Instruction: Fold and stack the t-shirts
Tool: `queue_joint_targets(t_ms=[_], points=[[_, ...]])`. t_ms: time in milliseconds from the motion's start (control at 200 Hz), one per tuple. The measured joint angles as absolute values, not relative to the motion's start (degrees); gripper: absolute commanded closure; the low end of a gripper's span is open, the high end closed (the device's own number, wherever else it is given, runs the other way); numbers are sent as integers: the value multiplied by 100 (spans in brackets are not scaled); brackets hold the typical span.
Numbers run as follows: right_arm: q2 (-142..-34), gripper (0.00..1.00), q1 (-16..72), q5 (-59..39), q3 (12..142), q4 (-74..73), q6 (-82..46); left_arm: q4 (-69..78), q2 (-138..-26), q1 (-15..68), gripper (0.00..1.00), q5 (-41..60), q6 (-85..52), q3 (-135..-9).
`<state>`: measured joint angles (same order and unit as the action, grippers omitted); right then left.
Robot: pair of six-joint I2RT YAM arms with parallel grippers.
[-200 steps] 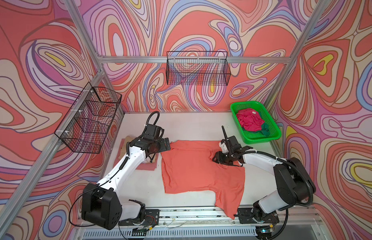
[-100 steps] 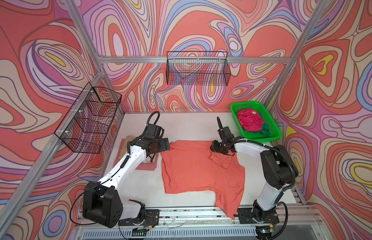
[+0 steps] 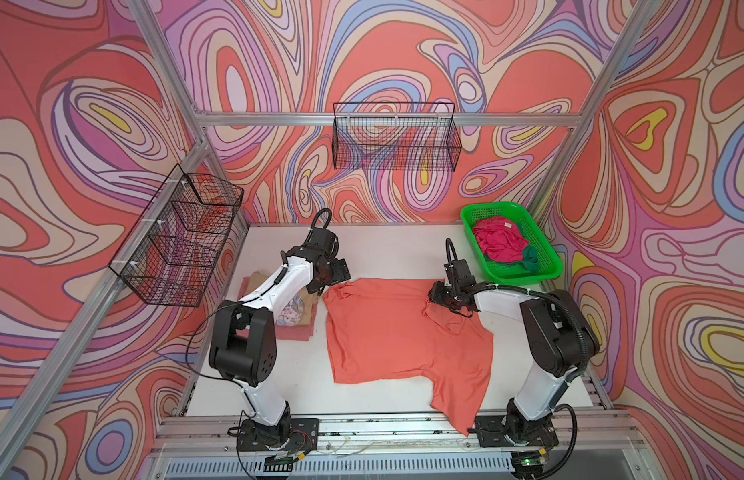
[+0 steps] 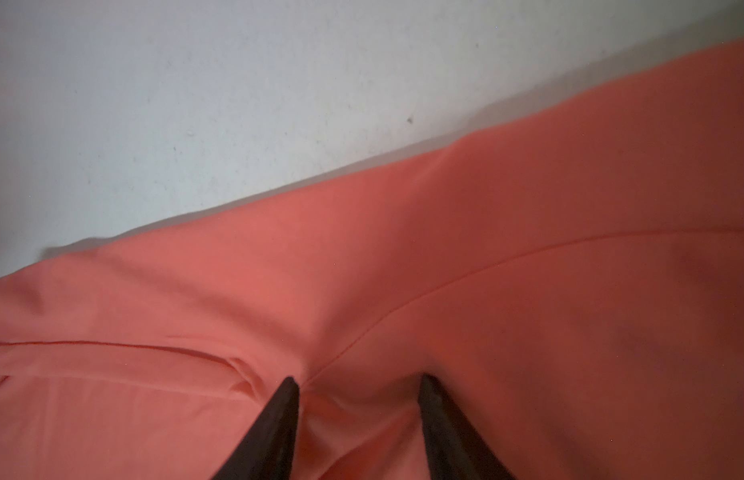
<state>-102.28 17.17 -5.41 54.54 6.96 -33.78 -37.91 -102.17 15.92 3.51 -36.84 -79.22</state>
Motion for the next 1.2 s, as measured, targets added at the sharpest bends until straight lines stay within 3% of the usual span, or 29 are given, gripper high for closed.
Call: queue_joint_targets(t_ms=[315,591,806,871,1202], points=[[-10158,49,1649,-753,5363,659,-3218,-3817,-11006,1728,33,823,-3977,-8256],[-10156,50,1640,-902,5328,593,-3153,-3804,-11312,1739,70,945,-4032,-8691],[-10156,50,1640,-928,5328,593,-3111,-3839,-11511,1739,89,943,-3920,-8757],[-10156,50,1640,-930,5328,596,-3109,-3872,-11528,1739,100,943,-3898,-8816],[-10156,50,1640,-928,5323,593,-3089,-3726,-11297,1791,100,676,-3391,-8772]])
